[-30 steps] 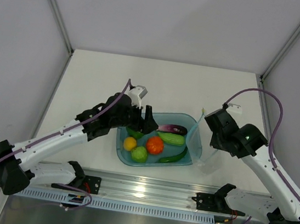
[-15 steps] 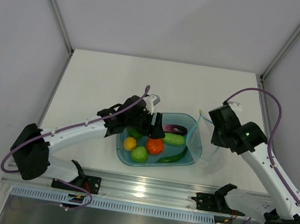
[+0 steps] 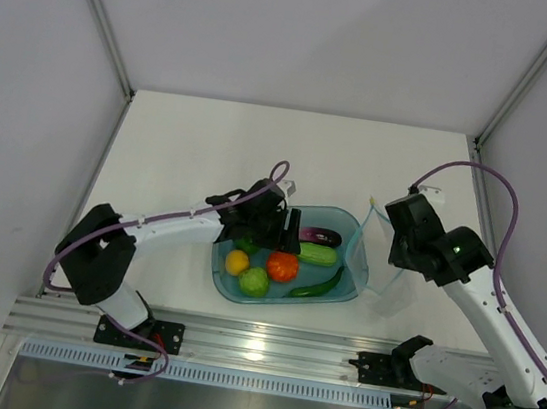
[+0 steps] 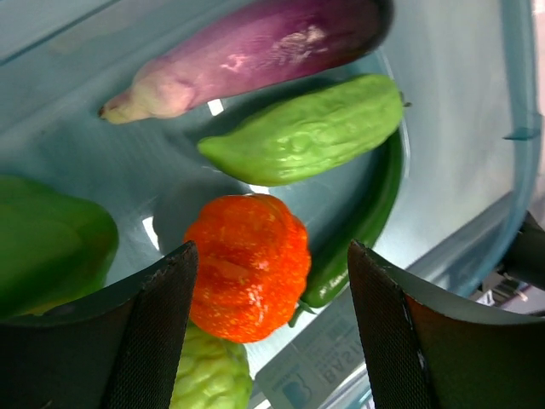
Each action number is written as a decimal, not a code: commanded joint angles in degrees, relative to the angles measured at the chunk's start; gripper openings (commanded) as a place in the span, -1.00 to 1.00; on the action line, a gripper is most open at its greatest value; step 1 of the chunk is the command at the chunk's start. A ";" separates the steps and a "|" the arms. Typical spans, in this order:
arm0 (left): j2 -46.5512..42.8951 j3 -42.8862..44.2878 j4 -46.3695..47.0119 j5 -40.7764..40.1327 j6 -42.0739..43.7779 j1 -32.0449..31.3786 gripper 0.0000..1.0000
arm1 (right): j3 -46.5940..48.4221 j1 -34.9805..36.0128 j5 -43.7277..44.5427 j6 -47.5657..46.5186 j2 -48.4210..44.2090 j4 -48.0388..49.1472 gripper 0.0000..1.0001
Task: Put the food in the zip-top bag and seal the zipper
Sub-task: Pick up the fake vegetable from the bin.
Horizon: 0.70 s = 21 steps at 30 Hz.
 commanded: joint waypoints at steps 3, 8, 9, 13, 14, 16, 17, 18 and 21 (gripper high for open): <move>0.74 0.53 -0.67 -3.30 -2.16 -0.06 0.48 | 0.49 -0.31 0.48 -1.06 -1.37 -0.23 -1.00; 1.01 -2.89 1.61 -0.85 -2.78 -0.23 0.47 | -0.04 -0.49 -0.13 -1.15 -1.28 0.38 -1.00; 1.18 -2.98 1.79 -0.84 -2.78 -0.49 0.47 | -0.13 -0.49 -0.66 -1.06 -1.19 0.64 -1.00; 2.23 -3.42 1.44 -1.64 -2.51 -0.58 0.47 | -0.21 -0.49 -1.72 -1.15 -0.58 1.17 -1.00; 2.41 -3.68 1.44 -1.64 -2.51 -0.58 0.47 | -0.21 -0.49 -1.80 -1.32 -0.49 1.26 -1.00; 3.03 -3.95 2.05 -1.20 -2.51 -0.67 0.47 | -0.48 -0.49 -1.98 -1.32 -0.49 1.35 -1.00; 3.12 -4.47 2.40 -0.85 -2.51 -0.76 0.44 | -0.57 -0.49 -1.98 -1.50 -0.49 1.35 -1.00; 3.20 -4.57 2.75 -0.41 -2.51 -0.93 0.41 | -0.65 -0.49 -1.81 -1.50 -0.40 1.43 -1.00; 3.29 -4.83 3.89 1.43 -2.16 -1.11 0.08 | -1.01 -0.58 -1.98 -1.59 -0.40 1.43 -1.00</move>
